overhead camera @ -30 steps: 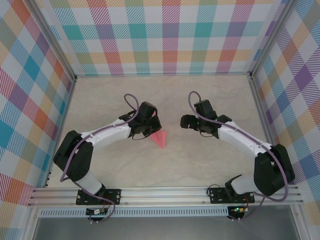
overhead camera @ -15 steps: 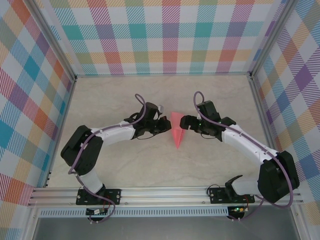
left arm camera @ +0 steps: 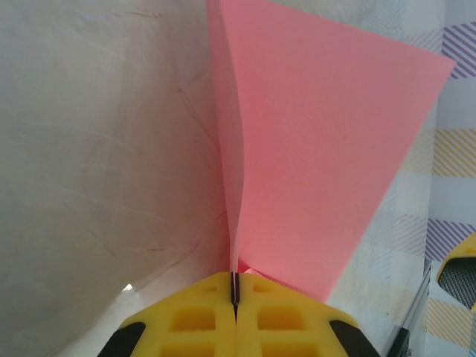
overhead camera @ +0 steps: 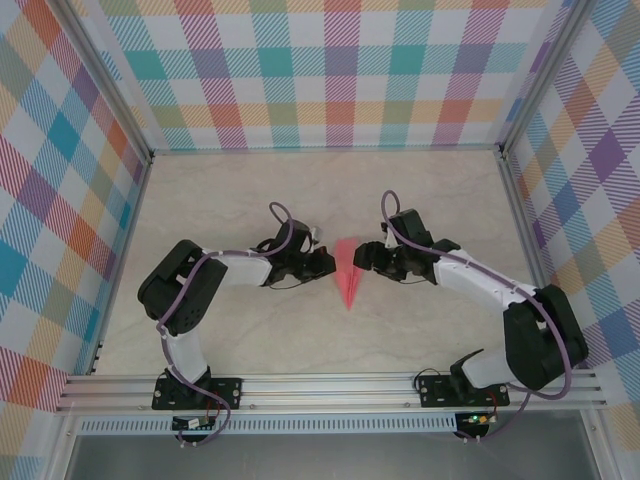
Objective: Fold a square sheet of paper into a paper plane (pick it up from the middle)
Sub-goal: Turn over a paper plane at the center of the table, then move the paper plane to the center of the table.
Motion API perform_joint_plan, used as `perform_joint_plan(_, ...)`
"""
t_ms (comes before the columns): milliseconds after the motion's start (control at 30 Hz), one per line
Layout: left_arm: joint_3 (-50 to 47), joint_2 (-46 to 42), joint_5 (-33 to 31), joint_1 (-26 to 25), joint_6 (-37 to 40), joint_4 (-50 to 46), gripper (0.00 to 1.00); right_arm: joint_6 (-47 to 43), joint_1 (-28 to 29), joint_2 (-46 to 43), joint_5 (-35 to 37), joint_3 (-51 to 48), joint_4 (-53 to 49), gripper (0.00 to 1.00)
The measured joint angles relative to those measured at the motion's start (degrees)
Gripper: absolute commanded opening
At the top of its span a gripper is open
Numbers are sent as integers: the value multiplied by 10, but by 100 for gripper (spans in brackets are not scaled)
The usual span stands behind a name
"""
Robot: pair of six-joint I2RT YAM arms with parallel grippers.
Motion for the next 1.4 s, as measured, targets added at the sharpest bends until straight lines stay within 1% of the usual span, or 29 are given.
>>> perform_joint_plan(100,-12,0,-4,2,-1,5,0,-1,12,24,-6,1,1,53)
perform_joint_plan(300,-19,0,-4,2,-2,10,0,-6,43,82,-5,36,-13,48)
perform_joint_plan(500,-19,0,-5,2,-6,13,0,-9,63,122,-2,61,-20,47)
perform_joint_plan(667,-19,0,-8,2,-11,12,0,-9,71,138,12,68,-35,50)
perform_joint_plan(1000,-19,2,-9,2,-13,12,1,-11,96,176,25,93,-48,43)
perform_joint_plan(1033,-19,2,-9,2,-14,12,4,-11,99,180,29,97,-51,42)
perform_joint_plan(1067,-19,2,-9,2,-15,12,9,-11,100,183,34,101,-53,41)
perform_joint_plan(1167,-19,2,-18,3,-16,5,28,-11,106,192,54,113,-64,35)
perform_joint_plan(1200,-19,1,-23,5,-19,-4,33,-11,108,194,61,116,-68,33)
perform_joint_plan(1300,-19,-18,-39,13,-27,-27,42,-10,111,202,82,128,-83,28)
perform_joint_plan(1400,-23,-55,-64,24,-30,-63,46,-7,116,214,98,143,-96,25)
